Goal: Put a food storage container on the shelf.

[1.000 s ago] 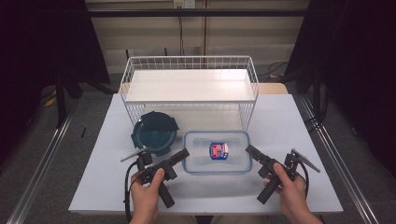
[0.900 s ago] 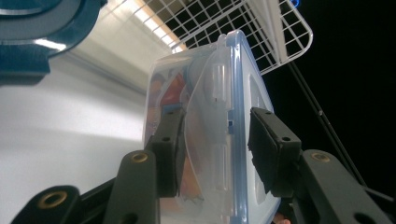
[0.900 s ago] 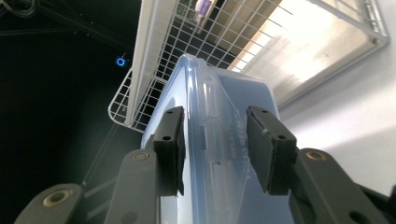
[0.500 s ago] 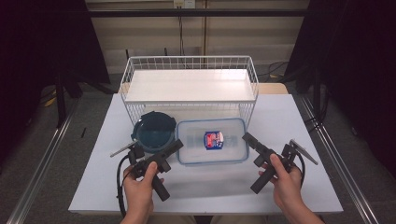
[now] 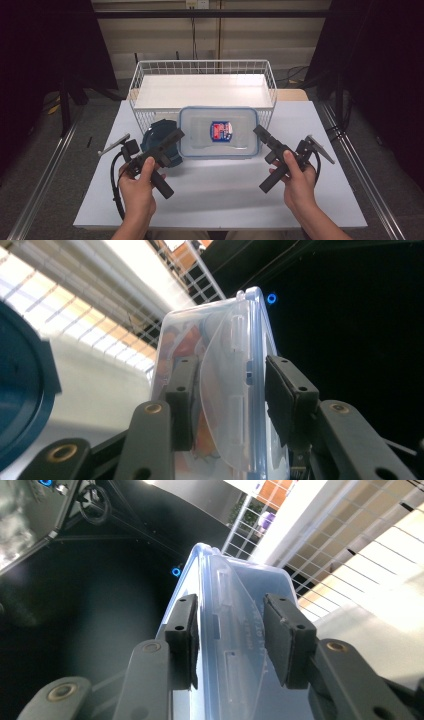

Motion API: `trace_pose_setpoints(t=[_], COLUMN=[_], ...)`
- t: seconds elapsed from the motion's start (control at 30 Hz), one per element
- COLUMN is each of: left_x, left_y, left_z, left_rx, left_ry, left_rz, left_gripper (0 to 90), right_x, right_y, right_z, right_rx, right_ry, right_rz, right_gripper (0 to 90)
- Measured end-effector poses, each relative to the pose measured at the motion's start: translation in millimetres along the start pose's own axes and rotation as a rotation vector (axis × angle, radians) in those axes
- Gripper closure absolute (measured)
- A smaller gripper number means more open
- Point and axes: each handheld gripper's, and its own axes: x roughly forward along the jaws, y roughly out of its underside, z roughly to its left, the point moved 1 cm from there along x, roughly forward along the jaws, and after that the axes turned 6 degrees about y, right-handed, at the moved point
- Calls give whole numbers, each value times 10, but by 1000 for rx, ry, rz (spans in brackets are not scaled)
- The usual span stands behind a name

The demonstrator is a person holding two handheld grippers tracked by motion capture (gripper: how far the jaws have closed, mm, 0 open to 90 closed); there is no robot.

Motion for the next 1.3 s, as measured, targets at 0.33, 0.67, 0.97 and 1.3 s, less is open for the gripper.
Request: trace_pose_setpoints(t=[0.33,0.67,0.97,1.3], left_x=[29,193,446,655], left_y=[-250,-505,-769,-1035], left_z=[-48,-5,139,233], left_rx=[10,-8,-45,-59], left_ry=[21,15,2,-45], left_rz=[-42,-64,-84,-114], left_gripper=[591,583,583,592], right_x=[244,572,911,1237], right_y=[-78,-265,-417,-447], right_z=[205,385,413,332], right_rx=[-14,-28,-14,6], right_ry=[-36,-37,-4,58], right_rz=[-28,-72,-117,-140], right_gripper=[594,600,600,582])
